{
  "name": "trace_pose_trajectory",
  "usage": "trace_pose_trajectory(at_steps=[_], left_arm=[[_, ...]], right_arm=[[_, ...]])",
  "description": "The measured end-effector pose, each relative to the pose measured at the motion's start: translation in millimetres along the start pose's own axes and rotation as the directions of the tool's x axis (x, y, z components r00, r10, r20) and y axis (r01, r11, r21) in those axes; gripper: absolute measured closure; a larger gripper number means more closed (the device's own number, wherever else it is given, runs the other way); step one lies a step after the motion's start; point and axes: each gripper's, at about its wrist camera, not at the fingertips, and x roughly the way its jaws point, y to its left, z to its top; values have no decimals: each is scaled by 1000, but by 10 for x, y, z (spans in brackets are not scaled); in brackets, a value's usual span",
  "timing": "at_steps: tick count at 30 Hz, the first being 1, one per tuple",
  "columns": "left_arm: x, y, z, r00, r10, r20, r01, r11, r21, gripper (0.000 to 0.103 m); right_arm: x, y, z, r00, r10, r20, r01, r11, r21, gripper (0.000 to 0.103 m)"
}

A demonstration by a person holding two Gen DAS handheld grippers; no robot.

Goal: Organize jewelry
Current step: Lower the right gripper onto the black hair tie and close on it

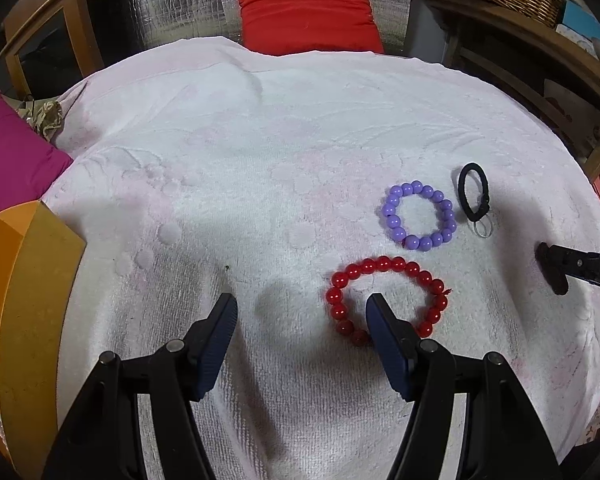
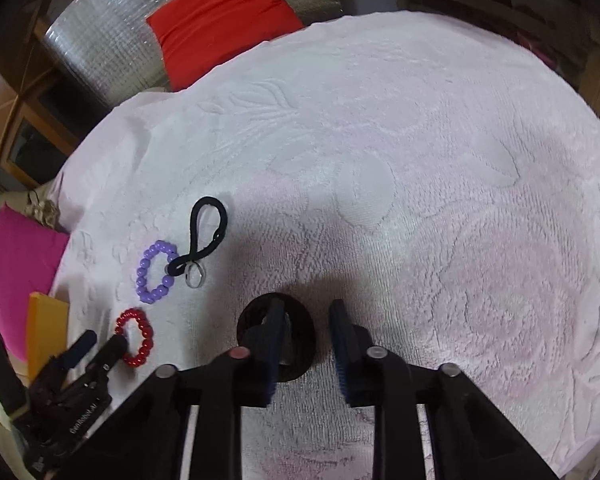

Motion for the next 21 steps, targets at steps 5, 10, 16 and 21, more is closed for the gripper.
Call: trace_pose_trajectory(at_steps=[5,10,16,21], left_arm=[[11,-77,13,1000,-2,-1,2,1000,10,36],[36,-135,36,1000,-2,-4,2,1000,17,36],[17,-135,13,1000,-15,-9,15,1000,19,35],[63,-100,33,995,-88,-35,89,996,7,35]], right_arm=[[-26,27,-17,999,37,-10,-37,999,-8,87],[-12,58,-35,997,67,-37,-67,998,-7,86],[35,48,-37,995,74,-70,-73,997,9,84],[49,68,-66,996,61,-59,-62,998,-18,84]])
